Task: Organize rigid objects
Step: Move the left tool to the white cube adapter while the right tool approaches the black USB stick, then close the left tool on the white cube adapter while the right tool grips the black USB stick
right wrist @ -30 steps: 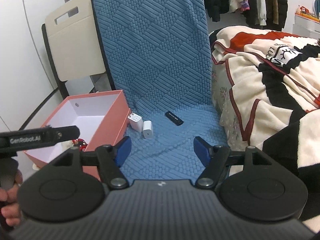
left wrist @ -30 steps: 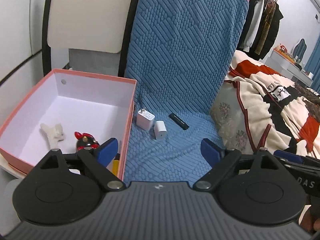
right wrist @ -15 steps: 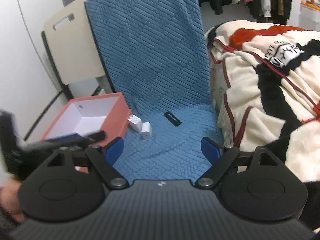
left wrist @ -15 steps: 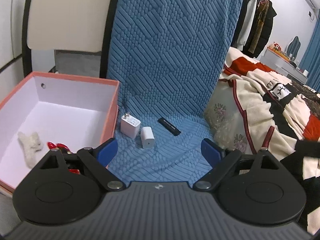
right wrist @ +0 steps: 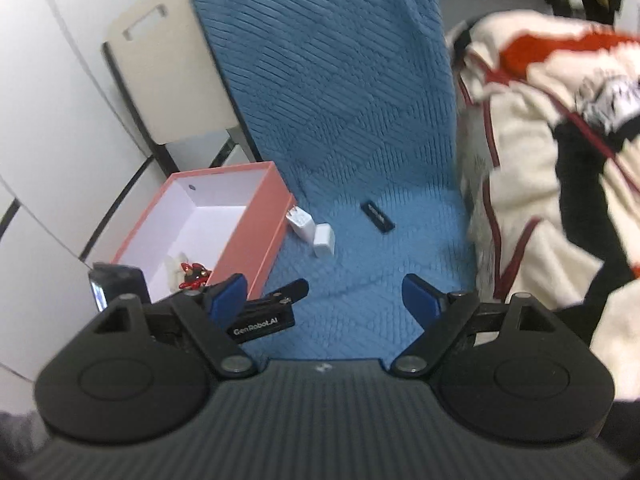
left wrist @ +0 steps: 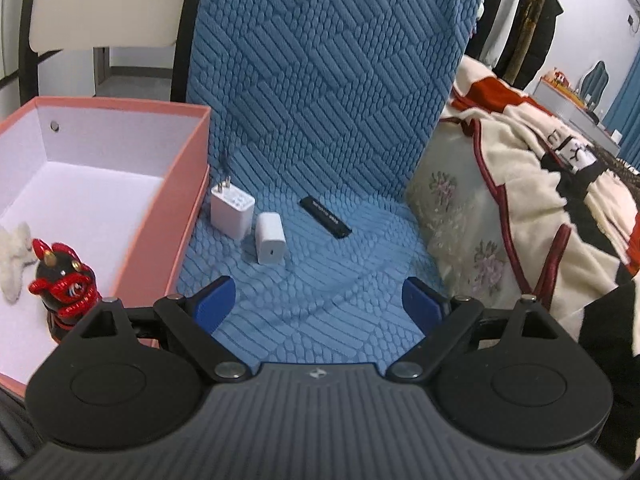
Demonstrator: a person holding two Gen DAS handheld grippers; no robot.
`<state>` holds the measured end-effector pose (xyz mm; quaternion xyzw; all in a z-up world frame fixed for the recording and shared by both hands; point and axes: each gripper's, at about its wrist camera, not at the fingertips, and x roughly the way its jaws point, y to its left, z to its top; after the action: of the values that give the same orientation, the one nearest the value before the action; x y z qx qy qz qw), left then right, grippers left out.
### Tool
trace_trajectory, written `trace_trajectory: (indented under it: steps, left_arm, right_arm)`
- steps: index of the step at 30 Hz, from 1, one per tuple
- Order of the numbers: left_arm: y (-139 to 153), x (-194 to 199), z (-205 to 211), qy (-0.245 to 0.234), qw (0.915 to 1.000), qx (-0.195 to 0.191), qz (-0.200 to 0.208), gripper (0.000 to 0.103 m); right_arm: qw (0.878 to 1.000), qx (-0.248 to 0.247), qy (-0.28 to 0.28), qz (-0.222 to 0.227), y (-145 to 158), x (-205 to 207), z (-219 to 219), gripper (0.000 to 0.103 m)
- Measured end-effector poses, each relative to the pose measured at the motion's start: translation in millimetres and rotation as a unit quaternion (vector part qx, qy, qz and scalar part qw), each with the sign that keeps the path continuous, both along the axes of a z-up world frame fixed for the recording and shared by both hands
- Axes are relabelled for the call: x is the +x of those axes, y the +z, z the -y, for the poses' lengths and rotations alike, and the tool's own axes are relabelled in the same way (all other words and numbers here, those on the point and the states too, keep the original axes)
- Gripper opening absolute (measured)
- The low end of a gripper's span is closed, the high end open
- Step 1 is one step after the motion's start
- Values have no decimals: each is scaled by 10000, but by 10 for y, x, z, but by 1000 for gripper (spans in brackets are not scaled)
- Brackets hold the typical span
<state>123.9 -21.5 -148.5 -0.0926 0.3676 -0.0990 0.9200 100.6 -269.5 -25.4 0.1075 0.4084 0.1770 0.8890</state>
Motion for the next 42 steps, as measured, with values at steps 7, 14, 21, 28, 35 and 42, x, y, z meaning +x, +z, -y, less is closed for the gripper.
trace_trajectory:
  steps: [7, 14, 21, 28, 35, 42]
  left_arm:
    - [-166, 155, 1, 53, 9999, -17, -141, 93]
    - [-317, 312, 28, 16, 9997, 142, -182, 93]
    - [-427, 507, 44, 103, 9995, 303, 10, 92]
    - [-574, 692, 148, -42, 9983, 573, 134, 91]
    - [-810, 938, 173, 24, 9961, 882, 80, 84]
    - [-948, 1204, 26, 351, 9965, 756, -38, 67]
  right_arm:
    - [9997, -237, 56, -68, -78, 163, -100, 86]
    - [9992, -403, 57, -13, -278, 443, -179, 86]
    - [9970, -741, -17, 243, -790, 995, -143, 86]
    - [9978, -605, 280, -4, -1300, 1584, -187, 85]
    - [9960, -662, 569, -193, -1635, 2002, -340, 75]
    - [9933, -804, 779, -282, -1943, 2337, -507, 66]
